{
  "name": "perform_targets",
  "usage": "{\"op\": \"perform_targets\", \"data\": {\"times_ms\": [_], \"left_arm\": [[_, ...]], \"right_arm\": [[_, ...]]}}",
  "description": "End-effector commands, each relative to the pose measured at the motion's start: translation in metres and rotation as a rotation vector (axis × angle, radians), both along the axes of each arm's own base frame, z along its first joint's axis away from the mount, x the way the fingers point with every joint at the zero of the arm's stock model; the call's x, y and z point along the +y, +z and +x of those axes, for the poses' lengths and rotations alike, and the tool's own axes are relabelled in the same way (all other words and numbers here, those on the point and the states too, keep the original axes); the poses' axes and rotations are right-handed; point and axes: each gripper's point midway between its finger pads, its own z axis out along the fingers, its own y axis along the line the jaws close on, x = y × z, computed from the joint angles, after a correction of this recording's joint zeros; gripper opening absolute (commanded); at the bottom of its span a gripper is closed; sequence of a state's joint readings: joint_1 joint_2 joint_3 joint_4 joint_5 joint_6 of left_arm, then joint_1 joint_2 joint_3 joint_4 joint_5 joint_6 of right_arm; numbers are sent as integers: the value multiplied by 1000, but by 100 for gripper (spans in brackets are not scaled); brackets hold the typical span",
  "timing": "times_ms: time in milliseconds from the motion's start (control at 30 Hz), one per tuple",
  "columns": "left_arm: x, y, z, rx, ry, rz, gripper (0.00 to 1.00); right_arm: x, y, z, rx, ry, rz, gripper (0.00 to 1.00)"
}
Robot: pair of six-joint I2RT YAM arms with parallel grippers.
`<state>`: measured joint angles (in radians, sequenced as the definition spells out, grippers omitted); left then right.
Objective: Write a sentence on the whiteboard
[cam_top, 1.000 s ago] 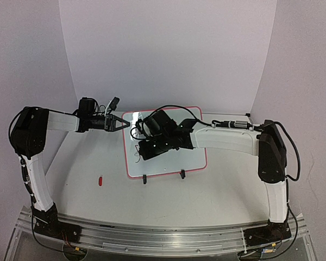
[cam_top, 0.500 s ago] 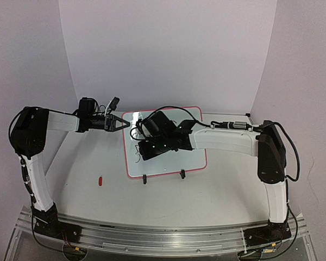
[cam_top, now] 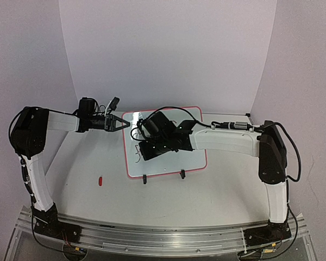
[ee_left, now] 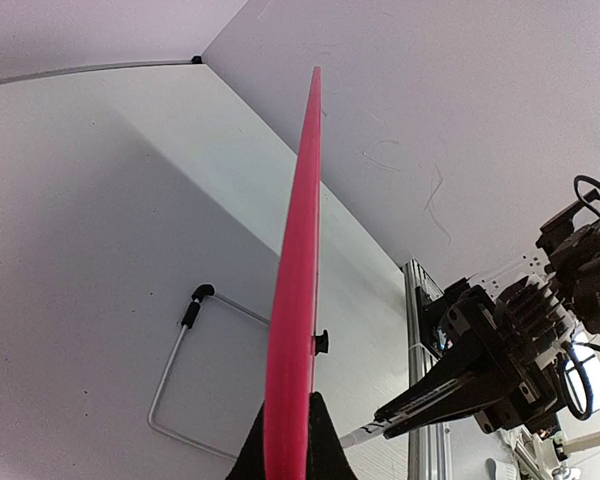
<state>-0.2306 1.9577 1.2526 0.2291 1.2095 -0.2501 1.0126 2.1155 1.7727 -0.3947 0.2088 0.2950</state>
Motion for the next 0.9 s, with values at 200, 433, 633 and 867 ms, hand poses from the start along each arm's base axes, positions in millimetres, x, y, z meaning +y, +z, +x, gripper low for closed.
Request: {"op": "perform_targets", "data": {"times_ms": [200,433,633,867], "left_arm": [[-1,-25,14,-65,73,73,0],[-1,-26,14,-62,72,73,0],[-1,-24,13,-64,73,73,0],[-1,-21,13,-73,75,71,0]], "right_arm": [[-32,7,16,-60,-85,-79,0],[-27,15,12,-48,-54,-52,0],[-18,44,3,-55,7,22,0],[-15,64,-9,-40,52,109,0]]}}
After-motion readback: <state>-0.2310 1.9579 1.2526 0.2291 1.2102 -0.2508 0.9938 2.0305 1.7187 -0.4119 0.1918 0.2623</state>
